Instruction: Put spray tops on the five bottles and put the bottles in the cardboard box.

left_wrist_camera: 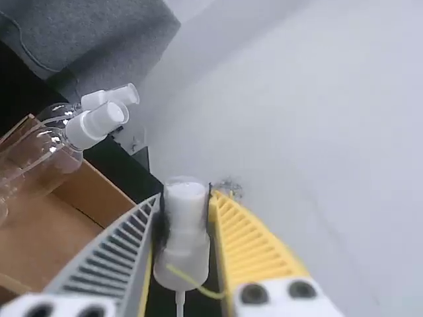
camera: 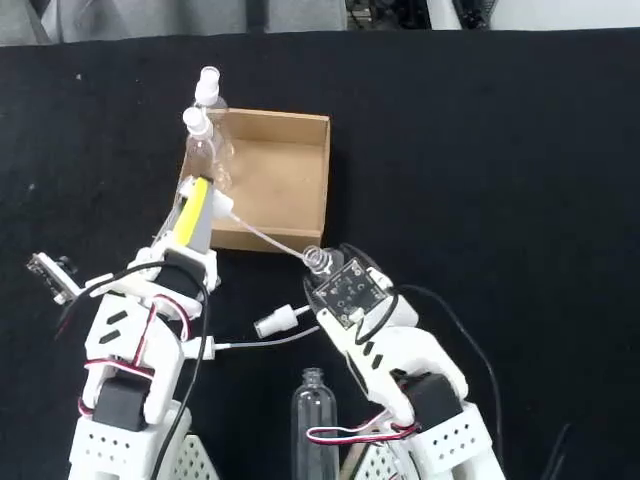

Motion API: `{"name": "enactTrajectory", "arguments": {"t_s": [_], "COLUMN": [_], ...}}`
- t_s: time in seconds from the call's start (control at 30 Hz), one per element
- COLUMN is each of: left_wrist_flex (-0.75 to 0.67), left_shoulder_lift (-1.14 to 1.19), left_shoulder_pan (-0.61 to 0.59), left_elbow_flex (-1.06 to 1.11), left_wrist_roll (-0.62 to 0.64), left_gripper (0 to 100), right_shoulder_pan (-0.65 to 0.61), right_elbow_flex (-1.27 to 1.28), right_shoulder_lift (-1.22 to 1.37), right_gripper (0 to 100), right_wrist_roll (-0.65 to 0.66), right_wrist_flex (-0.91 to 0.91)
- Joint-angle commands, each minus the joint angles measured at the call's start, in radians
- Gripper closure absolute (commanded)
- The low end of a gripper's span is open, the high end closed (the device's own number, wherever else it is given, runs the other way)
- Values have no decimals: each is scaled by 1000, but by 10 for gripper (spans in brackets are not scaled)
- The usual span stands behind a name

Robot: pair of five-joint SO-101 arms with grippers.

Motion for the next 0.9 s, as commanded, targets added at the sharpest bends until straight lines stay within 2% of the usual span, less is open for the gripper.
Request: {"name": "enactTrajectory", "arguments": {"t_s": [0.0, 0.1, 0.5, 0.87], "left_wrist_flex": [-28, -23, -28, -28], "left_shoulder_lift": [-5, -3, -3, -2], "left_shoulder_pan": [16, 21, 199, 289], "left_elbow_flex": [1, 1, 61, 77], "left_wrist_roll": [-26, -25, -68, -68], "left_gripper": [971, 971, 971, 971], "right_shoulder_pan": [-18, -18, -20, -21], "right_elbow_flex": [-5, -5, -5, -5], "right_shoulder_lift": [-97, -97, -97, -97], "right_gripper": [973, 973, 973, 973], "right_wrist_roll": [2, 0, 0, 0], "right_wrist_flex": [-31, -25, -23, -26]}}
